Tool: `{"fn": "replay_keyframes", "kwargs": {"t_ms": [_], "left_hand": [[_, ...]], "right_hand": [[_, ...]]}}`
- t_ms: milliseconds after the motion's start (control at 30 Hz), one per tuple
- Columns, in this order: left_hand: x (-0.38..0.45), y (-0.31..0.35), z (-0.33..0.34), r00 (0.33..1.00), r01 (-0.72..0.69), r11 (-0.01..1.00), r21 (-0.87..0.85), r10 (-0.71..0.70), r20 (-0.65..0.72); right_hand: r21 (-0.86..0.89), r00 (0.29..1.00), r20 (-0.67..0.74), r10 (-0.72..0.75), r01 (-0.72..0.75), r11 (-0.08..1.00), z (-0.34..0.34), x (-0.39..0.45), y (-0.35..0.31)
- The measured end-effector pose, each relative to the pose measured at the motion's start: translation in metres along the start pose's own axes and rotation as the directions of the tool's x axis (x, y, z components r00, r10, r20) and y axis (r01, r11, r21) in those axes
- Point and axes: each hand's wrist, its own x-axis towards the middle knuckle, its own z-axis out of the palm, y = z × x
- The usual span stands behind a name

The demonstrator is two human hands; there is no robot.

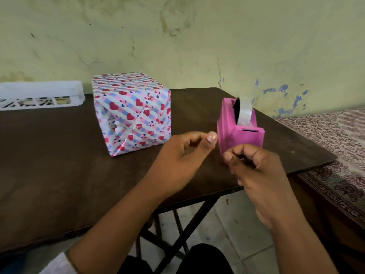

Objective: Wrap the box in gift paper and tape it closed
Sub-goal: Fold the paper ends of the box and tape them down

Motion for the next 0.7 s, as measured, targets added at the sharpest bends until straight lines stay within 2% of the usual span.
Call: {"fn": "replay_keyframes", "kwargs": {"t_ms": [67, 167, 233, 367, 433, 533, 700], "left_hand": [[-0.01, 0.002, -0.012, 0.999, 0.025, 1.0, -0.009, -0.024, 0.025], [-0.019, -0.002, -0.026, 0.995, 0.044, 0.993, 0.108, -0.034, -0.095], [-0.028, -0.005, -0.032, 0.98, 0.051, 0.979, 0.197, -0.011, -0.2], [-0.052, -0.012, -0.045, 0.888, -0.128, 0.892, 0.434, 0.298, -0.349], [-0.061, -0.014, -0.052, 0.852, -0.141, 0.89, 0.433, 0.332, -0.404], [-0.067, -0.016, -0.06, 0.852, -0.102, 0.922, 0.373, 0.275, -0.446], [-0.075, -0.022, -0.066, 0.859, -0.019, 0.981, 0.191, 0.114, -0.499]], "right_hand": [[-0.038, 0.996, 0.093, -0.007, 0.011, 0.999, 0.013, -0.003, -0.002], [-0.085, 0.979, 0.204, -0.013, 0.031, 0.996, 0.031, -0.006, -0.004], [0.003, 0.981, 0.195, 0.0, 0.0, 1.0, 0.044, -0.008, -0.005], [0.261, 0.984, 0.131, 0.117, -0.148, 0.954, 0.064, -0.01, -0.002], [0.294, 0.983, 0.166, 0.074, -0.121, 0.948, 0.066, -0.011, -0.002], [0.303, 0.945, 0.318, -0.08, -0.021, 0.953, 0.077, -0.013, -0.013], [0.245, 0.927, 0.289, -0.241, 0.172, 0.954, 0.1, -0.005, -0.022]]}}
